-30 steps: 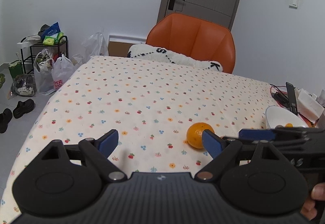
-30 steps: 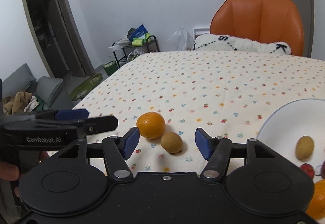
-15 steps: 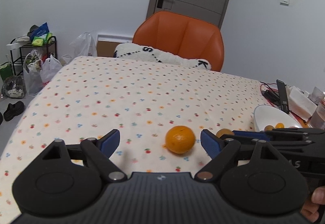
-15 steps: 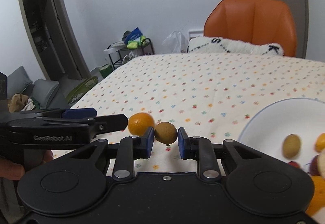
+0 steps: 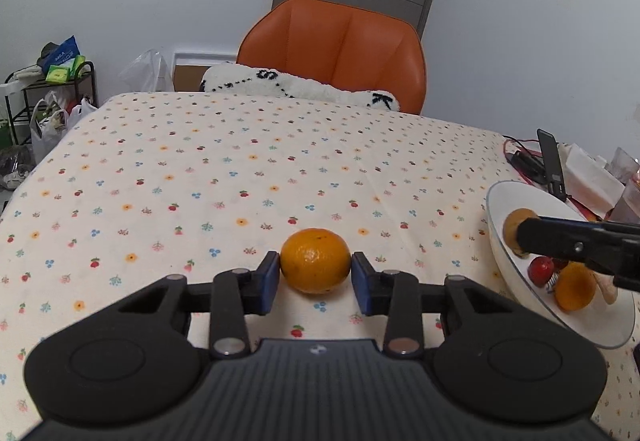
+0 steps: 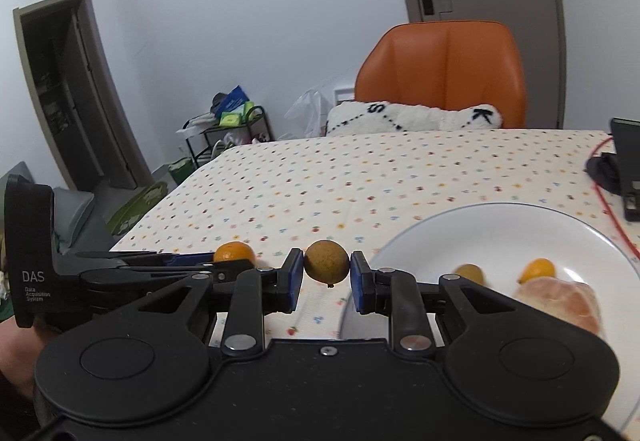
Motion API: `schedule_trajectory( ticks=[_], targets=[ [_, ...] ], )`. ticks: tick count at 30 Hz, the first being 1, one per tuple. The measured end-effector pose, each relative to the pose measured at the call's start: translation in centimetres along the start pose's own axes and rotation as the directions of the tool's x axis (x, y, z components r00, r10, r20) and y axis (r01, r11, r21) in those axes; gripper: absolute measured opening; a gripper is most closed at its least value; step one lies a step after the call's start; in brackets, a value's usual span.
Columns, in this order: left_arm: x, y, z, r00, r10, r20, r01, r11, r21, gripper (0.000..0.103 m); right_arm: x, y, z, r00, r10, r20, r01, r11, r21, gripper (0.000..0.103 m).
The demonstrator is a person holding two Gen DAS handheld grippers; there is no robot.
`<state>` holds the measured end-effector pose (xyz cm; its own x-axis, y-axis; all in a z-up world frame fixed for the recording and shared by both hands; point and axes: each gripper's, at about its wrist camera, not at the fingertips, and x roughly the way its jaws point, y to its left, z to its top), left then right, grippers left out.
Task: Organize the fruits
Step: 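Grasp the last orange with the left tool, then carry the kiwi to the plate with the right tool while the left tool carries the orange there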
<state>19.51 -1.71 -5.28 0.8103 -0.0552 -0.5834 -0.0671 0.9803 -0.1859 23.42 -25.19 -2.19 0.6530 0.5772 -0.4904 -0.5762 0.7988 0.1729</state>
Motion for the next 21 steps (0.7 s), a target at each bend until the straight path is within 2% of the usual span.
schedule_trajectory(
  ticks=[13,21],
  targets=[
    [-2.1,-4.7,0.8,0.997,-0.059,0.044,0.056,0.996,0.069,0.037,-3.3,-3.1,-1.2,0.998,-0.040,0.040,0.037,0.998,0.057,0.024],
    [-2.5,-7.7,0.7,0.994,-0.099,0.045,0.094,0.990,0.100,0.037,-5.2,-4.8,-2.0,0.996,-0.062,0.059,0.057,0.995,0.084,0.024]
  ],
)
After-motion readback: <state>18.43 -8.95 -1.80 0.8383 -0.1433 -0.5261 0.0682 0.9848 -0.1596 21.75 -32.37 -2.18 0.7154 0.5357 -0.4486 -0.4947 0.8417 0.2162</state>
